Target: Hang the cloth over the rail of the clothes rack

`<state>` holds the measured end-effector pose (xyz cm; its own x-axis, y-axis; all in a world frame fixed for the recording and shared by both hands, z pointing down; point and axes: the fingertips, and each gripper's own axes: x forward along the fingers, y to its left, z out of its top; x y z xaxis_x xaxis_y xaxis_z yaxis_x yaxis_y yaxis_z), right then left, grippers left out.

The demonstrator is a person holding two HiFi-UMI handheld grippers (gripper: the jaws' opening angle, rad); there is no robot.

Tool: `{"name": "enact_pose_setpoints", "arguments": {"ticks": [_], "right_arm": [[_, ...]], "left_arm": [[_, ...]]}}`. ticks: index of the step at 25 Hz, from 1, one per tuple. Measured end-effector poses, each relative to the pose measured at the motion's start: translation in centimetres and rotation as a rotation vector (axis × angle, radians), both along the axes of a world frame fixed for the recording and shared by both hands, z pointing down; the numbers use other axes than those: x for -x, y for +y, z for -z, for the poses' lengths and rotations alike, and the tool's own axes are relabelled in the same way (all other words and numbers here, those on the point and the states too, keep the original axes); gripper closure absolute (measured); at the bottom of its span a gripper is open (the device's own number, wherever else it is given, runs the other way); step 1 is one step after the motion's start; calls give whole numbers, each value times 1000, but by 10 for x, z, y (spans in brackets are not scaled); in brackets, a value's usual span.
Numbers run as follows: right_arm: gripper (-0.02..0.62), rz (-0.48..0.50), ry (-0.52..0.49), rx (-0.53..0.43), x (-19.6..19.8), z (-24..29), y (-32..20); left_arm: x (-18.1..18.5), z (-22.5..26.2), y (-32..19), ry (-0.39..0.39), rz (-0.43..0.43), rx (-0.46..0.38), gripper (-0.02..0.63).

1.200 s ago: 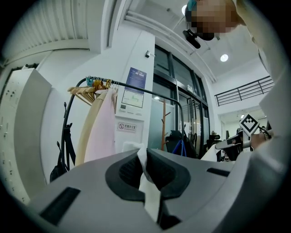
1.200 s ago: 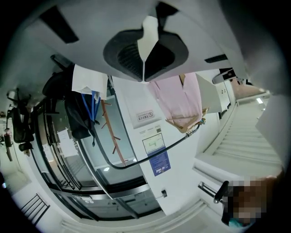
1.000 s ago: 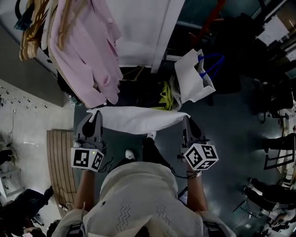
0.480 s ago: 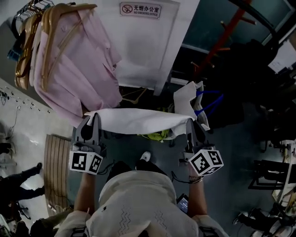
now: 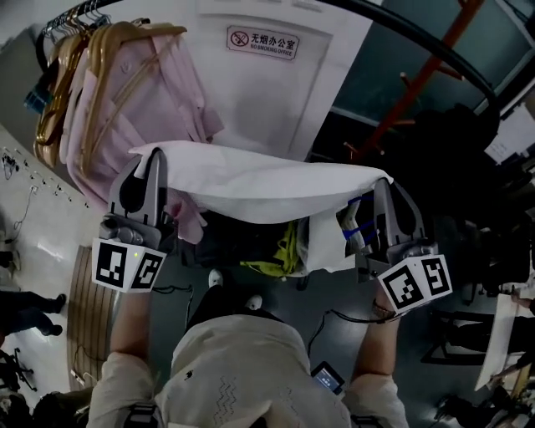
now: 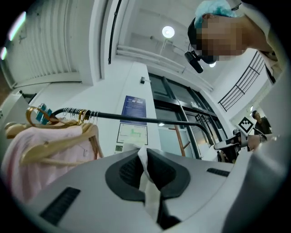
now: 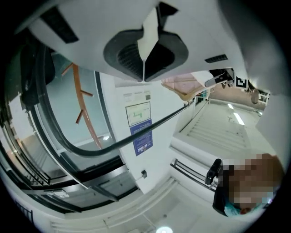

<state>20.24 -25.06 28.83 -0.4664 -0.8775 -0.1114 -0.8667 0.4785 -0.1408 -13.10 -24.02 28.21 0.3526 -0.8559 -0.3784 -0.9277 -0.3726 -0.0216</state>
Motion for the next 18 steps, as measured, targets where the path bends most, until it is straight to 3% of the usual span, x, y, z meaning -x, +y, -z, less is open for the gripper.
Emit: {"name": "enact_pose_setpoints", "arguments": {"ticks": [12, 18], "right_arm": [[571, -54, 62, -158, 19, 94, -17], [571, -90, 62, -233, 26, 137, -17]], "left_arm": [[6, 97, -33, -51, -82, -191, 589], [16, 148, -35, -87, -77, -307, 589]]}}
